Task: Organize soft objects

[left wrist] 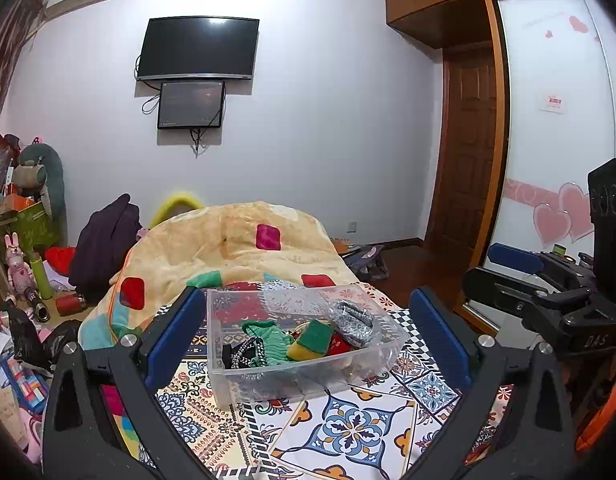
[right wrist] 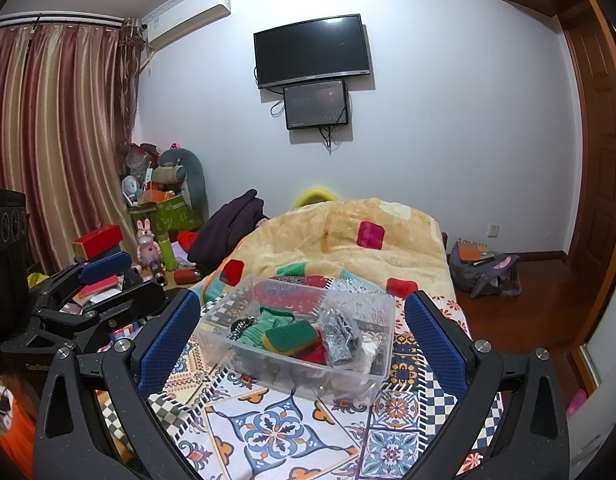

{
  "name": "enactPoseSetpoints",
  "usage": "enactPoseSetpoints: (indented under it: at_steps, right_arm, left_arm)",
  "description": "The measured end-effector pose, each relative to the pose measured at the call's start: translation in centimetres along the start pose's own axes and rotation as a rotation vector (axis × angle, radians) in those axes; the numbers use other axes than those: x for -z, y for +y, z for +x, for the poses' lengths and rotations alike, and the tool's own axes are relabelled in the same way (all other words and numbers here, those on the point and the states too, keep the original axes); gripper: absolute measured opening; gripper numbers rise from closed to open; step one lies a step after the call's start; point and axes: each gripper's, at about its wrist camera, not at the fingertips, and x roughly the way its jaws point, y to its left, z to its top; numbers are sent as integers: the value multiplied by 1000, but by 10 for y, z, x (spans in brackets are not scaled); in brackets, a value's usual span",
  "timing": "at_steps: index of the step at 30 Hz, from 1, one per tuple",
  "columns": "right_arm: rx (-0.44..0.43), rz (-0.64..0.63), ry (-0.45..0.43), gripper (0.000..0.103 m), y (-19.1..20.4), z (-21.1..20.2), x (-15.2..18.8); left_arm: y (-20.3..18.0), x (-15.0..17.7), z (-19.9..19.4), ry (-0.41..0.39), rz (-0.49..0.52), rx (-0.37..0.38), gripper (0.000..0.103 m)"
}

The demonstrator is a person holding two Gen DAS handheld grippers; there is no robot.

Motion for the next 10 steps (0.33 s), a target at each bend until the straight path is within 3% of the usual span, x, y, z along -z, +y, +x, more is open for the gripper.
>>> enactPoseSetpoints:
  at_steps: [10]
  right_arm:
    - [6,9,15,102,-3,4,4]
  left_arm:
    - [-5,1,-1,1,15,6,103]
